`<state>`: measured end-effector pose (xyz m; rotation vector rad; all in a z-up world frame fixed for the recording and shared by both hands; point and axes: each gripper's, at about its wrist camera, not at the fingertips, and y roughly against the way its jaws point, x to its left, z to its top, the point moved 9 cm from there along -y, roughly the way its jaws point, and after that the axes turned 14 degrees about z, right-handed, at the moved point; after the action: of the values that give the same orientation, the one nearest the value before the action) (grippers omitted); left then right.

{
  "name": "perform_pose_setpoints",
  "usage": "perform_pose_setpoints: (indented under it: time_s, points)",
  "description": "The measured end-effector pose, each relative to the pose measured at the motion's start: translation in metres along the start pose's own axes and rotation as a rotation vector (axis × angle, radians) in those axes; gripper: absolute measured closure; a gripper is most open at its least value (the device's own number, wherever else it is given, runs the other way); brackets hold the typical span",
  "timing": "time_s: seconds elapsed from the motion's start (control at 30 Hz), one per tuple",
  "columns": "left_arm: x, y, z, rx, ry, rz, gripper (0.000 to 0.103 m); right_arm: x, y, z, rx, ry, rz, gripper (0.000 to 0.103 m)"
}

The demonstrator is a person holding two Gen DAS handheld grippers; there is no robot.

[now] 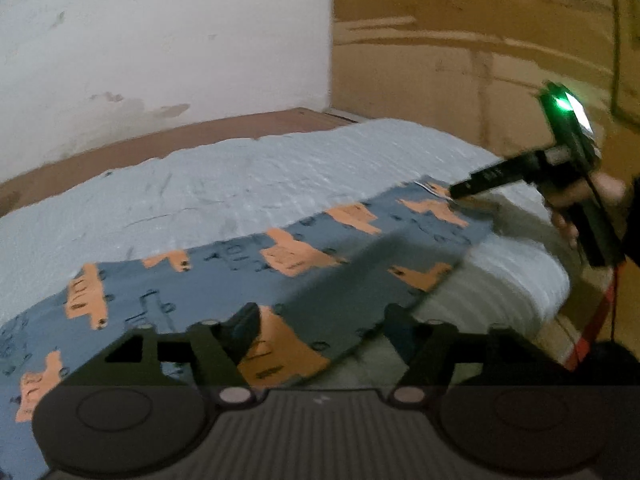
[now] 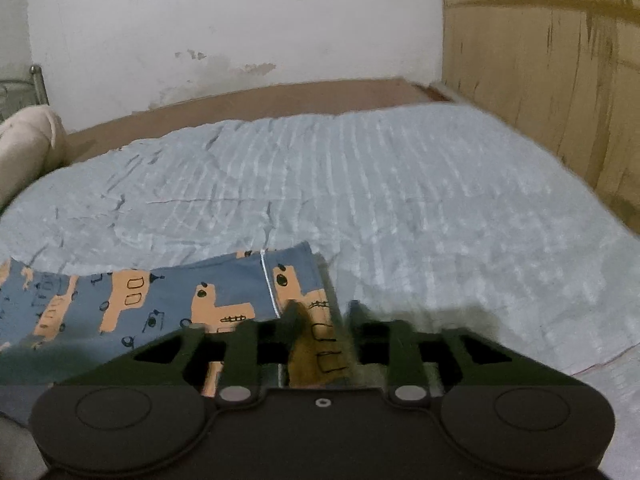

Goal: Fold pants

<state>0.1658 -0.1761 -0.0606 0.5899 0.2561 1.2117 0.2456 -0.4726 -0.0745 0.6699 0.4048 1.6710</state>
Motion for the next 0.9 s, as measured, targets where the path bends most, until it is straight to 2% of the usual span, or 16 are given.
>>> perform_pose_setpoints:
  time_s: [0.07, 0.13, 0.2, 0.37, 0.4, 0.53, 0.7, 0.77, 0.9]
  points:
    - [0.017, 0.002, 0.003, -0.007, 0.059, 0.058, 0.013, 0.011, 0.008, 0.004, -0.034, 0.018, 0.009, 0.03]
    - [0.036, 0.004, 0.005, -0.003, 0.11, 0.117, 0.011, 0.029, 0.013, 0.006, -0.061, 0.04, 0.045, 0.023]
    - [0.058, 0.003, 0.007, 0.011, 0.149, 0.18, 0.006, 0.053, 0.011, 0.002, -0.059, 0.072, 0.103, 0.015]
    - [0.111, 0.01, 0.002, 0.016, 0.159, 0.336, 0.004, 0.102, -0.013, -0.025, 0.015, 0.075, 0.244, 0.011]
    - [0.121, 0.013, -0.001, 0.014, 0.156, 0.358, 0.004, 0.112, -0.019, -0.031, 0.035, 0.081, 0.255, 0.007]
    - [0.173, 0.031, -0.017, 0.014, 0.159, 0.477, 0.002, 0.127, -0.035, -0.042, 0.077, 0.186, 0.157, 0.001]
    - [0.241, 0.057, -0.047, 0.034, 0.201, 0.636, 0.001, 0.132, -0.038, -0.034, 0.059, 0.145, 0.086, 0.001]
    - [0.264, 0.064, -0.058, 0.04, 0.228, 0.673, 0.001, 0.144, -0.039, -0.028, 0.04, 0.142, 0.107, 0.001]
    - [0.303, 0.061, -0.078, 0.083, 0.304, 0.691, 0.001, 0.192, -0.057, -0.014, 0.033, 0.17, 0.227, 0.001]
